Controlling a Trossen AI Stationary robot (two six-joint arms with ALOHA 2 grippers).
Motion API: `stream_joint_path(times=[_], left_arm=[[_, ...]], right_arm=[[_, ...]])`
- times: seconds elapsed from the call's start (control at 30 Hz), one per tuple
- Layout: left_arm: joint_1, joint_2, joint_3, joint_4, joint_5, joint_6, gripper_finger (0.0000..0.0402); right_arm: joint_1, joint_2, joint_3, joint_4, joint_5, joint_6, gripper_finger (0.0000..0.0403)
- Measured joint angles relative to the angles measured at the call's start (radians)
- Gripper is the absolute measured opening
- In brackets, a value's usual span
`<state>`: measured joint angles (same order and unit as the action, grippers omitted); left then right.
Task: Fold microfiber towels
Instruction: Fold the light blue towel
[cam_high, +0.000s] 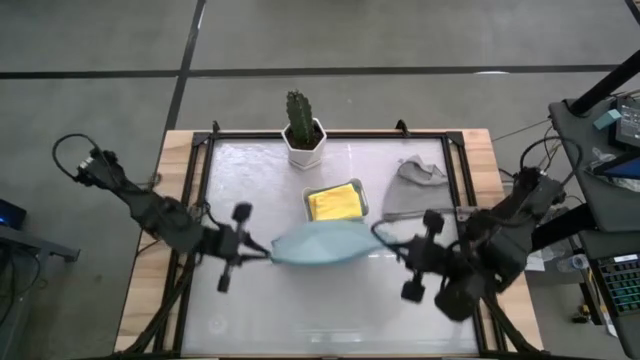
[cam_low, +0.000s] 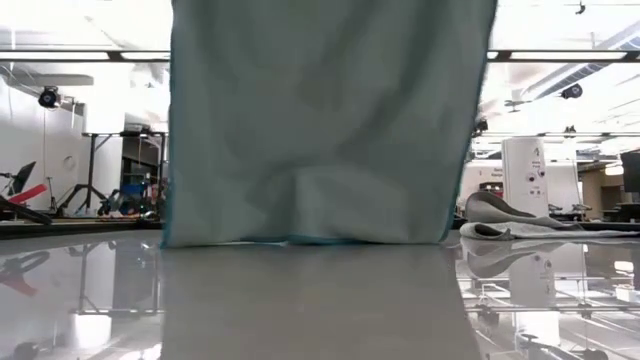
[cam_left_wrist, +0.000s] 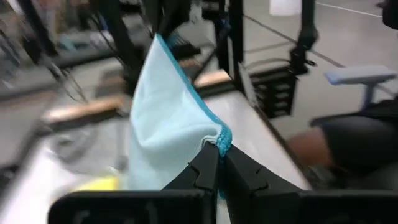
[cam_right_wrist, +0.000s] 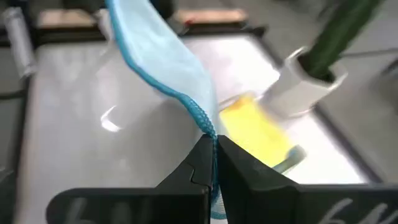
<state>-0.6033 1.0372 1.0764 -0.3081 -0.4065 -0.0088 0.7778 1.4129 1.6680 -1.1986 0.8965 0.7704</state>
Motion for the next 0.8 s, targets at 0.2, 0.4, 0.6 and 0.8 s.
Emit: stream_joint_path(times=[0.2,0.4,0.6,0.8], left_arm=[[-0.112,0.167,-0.002,0.024,0.005,-0.194,0.0],[-0.206,0.299,0.01,0.026,0.14,-0.348,0.0],[-0.23,0.41,0.004,0.044,0.113,-0.407,0.0],[-0.185,0.497,-0.005,0.027,0.114,-0.406,0.0]], right_arm=[[0.079,0.113,-0.001,0.01,-0.165,0.149,0.0008],[0.123,0.223,-0.002,0.091,-0.341,0.222,0.0008],[0.119,0.294,-0.002,0.112,-0.404,0.239,0.0008],[0.048,0.312,-0.03,0.117,-0.407,0.185,0.0008]])
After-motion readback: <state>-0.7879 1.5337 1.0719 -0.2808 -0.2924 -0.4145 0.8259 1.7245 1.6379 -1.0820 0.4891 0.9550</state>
